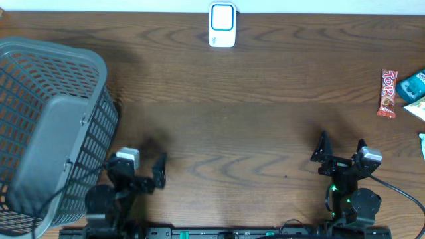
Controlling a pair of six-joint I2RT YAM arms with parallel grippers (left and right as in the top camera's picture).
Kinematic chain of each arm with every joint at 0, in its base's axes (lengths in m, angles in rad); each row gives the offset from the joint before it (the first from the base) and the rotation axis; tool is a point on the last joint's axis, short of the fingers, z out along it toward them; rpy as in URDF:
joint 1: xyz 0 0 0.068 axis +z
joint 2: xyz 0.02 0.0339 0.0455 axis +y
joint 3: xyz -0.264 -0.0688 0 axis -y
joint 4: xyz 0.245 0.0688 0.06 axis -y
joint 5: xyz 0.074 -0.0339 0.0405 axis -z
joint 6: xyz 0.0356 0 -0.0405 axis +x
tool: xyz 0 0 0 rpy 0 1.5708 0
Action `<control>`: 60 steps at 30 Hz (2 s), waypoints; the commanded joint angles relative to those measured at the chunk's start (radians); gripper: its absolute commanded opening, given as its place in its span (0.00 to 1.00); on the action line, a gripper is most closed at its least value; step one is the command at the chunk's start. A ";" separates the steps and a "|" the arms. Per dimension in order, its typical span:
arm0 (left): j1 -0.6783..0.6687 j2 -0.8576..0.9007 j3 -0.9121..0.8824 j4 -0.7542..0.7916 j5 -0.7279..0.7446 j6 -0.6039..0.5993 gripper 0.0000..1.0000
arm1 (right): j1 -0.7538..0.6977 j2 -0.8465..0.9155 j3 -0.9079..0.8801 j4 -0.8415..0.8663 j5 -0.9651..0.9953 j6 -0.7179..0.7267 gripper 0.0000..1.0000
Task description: Scan the item barcode
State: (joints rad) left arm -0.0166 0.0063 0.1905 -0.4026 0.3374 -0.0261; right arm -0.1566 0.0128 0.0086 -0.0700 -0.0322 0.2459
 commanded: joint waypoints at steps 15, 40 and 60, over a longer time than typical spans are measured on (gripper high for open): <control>-0.028 -0.004 -0.187 0.344 -0.171 0.075 0.98 | 0.008 -0.007 -0.003 -0.002 0.004 0.011 0.99; -0.028 -0.002 -0.187 0.347 -0.170 0.075 0.98 | 0.008 -0.007 -0.003 -0.002 0.004 0.011 0.99; -0.028 -0.002 -0.187 0.347 -0.170 0.075 0.98 | 0.008 -0.007 -0.003 -0.002 0.004 0.011 0.99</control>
State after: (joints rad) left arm -0.0414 0.0101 0.0231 -0.0242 0.1730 0.0341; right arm -0.1566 0.0116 0.0078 -0.0696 -0.0299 0.2459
